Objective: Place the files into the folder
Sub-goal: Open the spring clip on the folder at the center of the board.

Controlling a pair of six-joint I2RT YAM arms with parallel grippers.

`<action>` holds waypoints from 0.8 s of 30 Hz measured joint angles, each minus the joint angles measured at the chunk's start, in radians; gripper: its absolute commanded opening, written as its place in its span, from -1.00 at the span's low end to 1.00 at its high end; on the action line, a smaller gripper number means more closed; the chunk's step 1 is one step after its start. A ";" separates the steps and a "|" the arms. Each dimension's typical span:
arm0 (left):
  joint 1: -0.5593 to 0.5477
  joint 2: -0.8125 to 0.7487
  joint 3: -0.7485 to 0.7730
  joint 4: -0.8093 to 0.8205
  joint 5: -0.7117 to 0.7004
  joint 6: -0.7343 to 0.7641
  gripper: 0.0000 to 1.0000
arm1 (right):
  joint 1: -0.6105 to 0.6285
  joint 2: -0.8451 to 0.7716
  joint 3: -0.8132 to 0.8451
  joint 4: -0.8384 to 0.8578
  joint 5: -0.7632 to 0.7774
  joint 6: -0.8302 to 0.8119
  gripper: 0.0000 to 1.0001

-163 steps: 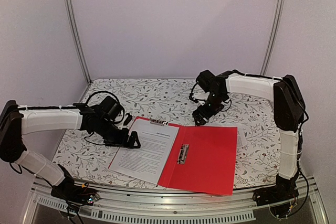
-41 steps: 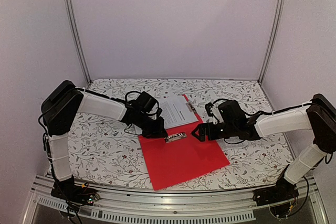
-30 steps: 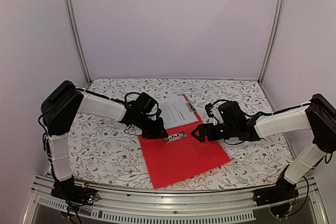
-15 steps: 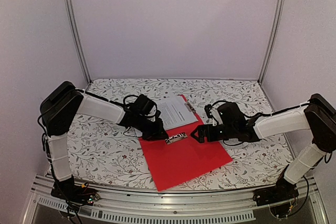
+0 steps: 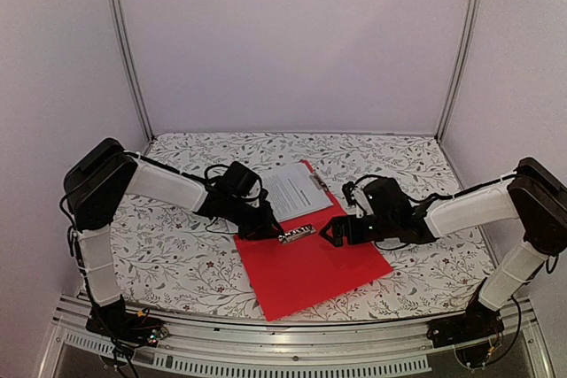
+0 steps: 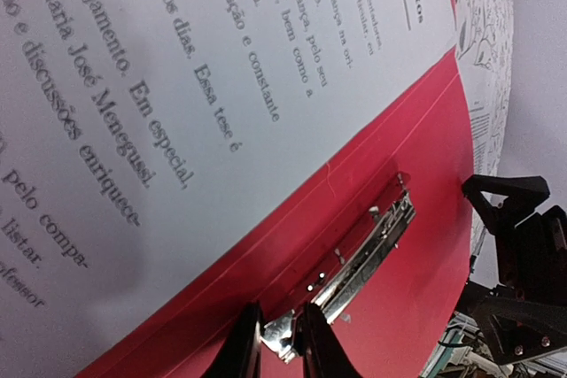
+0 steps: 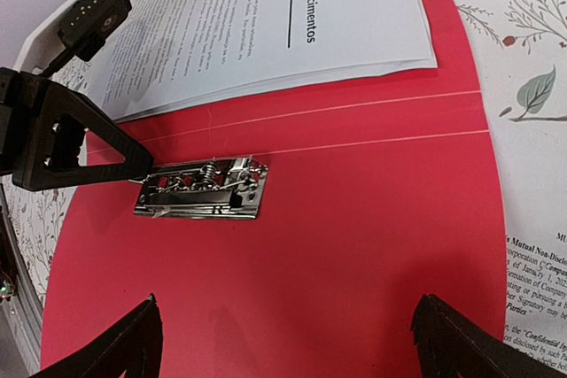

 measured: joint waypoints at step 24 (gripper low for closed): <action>0.000 -0.003 -0.044 0.089 0.042 -0.055 -0.76 | 0.013 0.030 0.000 0.015 0.000 0.010 0.98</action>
